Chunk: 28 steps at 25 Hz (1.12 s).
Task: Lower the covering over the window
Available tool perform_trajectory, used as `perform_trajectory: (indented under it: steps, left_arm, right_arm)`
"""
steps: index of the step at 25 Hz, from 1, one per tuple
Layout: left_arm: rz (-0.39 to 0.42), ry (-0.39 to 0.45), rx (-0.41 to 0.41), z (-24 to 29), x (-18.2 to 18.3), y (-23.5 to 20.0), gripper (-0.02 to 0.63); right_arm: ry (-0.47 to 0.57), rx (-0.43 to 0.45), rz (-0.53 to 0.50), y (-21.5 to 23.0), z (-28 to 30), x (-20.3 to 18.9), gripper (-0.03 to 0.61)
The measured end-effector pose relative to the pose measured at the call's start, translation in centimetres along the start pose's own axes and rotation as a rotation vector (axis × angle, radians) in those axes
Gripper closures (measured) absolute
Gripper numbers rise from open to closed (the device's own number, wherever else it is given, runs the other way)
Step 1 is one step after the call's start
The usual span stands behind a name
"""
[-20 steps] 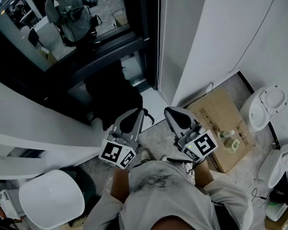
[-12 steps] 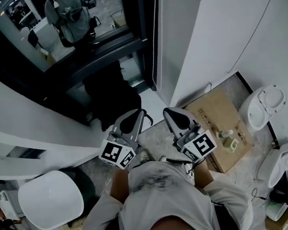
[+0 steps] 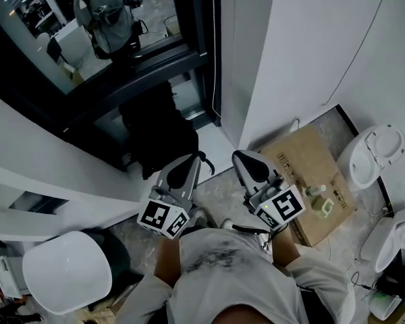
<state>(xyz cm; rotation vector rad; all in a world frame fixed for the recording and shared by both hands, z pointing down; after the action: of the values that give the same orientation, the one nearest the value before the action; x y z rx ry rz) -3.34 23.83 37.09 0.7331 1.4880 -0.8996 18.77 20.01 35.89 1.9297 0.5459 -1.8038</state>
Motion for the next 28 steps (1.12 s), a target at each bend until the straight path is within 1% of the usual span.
perform_trajectory:
  steps: [4, 9, 17, 23, 28]
  left_arm:
    - [-0.001, -0.007, 0.002, 0.1, -0.1, 0.0, 0.611]
    - [-0.004, 0.001, -0.014, 1.1, 0.3, -1.4, 0.609]
    - [-0.012, -0.001, -0.044, 2.9, 0.6, -6.4, 0.609]
    - [-0.016, 0.002, -0.079, 3.9, 0.8, -10.4, 0.611]
    - [-0.019, 0.000, -0.115, 4.8, 1.2, -12.8, 0.609]
  right_arm:
    - [0.000, 0.003, 0.006, 0.3, 0.0, 0.0, 0.563]
    - [-0.009, -0.012, -0.004, 0.9, 1.5, 0.1, 0.562]
    - [-0.032, -0.045, -0.017, 1.6, 6.3, -0.2, 0.563]
    - [-0.041, -0.074, -0.020, 1.8, 10.0, -0.5, 0.562]
    - [-0.046, -0.110, -0.026, 1.9, 12.3, -0.4, 0.563]
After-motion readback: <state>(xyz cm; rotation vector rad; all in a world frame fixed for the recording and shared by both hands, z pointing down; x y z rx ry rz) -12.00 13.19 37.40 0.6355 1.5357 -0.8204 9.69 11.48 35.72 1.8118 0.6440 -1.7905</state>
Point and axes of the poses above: the fingertips, and each gripper's own axes: z forward along the fingers, y to its right, x out of its top, the point moved 10 cm from there along -z, backward along the fingers, and after that the axes turned 4 degrees about -y, right-handed, at the moved point
